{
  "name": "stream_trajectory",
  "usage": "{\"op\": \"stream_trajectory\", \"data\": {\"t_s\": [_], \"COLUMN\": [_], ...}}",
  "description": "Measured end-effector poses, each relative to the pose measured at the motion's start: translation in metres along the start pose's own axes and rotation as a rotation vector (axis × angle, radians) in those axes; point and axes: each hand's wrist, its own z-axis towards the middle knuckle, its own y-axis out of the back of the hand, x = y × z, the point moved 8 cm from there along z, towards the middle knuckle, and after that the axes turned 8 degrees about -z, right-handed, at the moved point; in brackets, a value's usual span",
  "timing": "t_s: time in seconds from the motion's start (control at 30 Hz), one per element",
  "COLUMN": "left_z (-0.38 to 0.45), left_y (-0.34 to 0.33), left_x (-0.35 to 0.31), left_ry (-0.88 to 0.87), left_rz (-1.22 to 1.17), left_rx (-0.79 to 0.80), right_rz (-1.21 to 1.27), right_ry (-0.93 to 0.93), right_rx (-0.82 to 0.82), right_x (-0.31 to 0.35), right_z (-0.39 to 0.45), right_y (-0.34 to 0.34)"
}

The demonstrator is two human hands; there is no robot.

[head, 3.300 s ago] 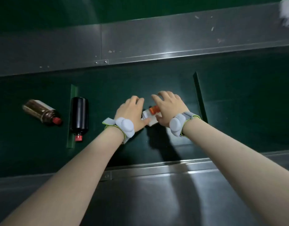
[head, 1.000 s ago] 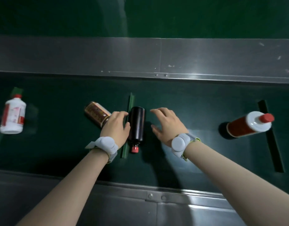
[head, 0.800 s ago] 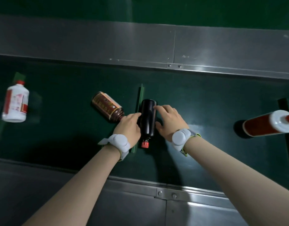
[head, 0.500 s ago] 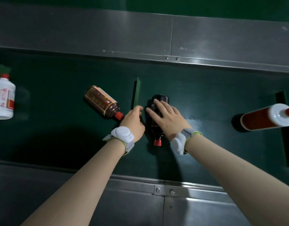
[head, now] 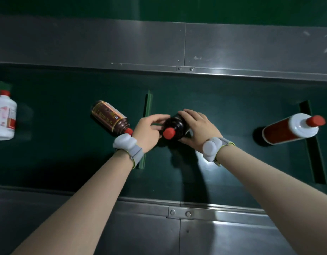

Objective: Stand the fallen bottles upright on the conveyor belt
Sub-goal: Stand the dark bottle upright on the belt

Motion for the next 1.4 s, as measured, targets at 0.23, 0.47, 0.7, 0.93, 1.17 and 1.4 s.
{"op": "stream_trajectory", "data": {"t_s": [0.23,0.47,0.7,0.93,1.17,1.4], "left_z": [-0.005,-0.015,-0.019,-0.01,-0.007,-0.026], "left_y": [-0.032,-0.03,-0.021,-0.022,-0.014,0.015], "left_x": [-0.034,-0.006,0.001,-0.009,-0.01,-0.027], "left_ry": [-0.107,-0.07,-0.068,-0.115,-0.15,-0.258], "left_rz": [0.186,0.261,0.176,0.196,0.272,0.359], "left_rx": [0.026,-0.047,-0.063,-0.019,0.072,0.108], "right_rz": [0.532,0.536,0.537,0.608,0.596,0.528], "right_ry": [-0.286,-0.274,-0.294,-0.405,-0.464,-0.508], "right_rx": [-0.163,-0.13,-0.147,-0.213,-0.26,-0.284], "right_x": [-0.014,-0.001,0.002,-0.002,0.012,0.043], "right_z": [-0.02,-0.028,-0.029,-0.032,-0.036,-0.043], "right_y": [0.005,-0.019,-0.015,-0.018,-0.021,0.003]}}
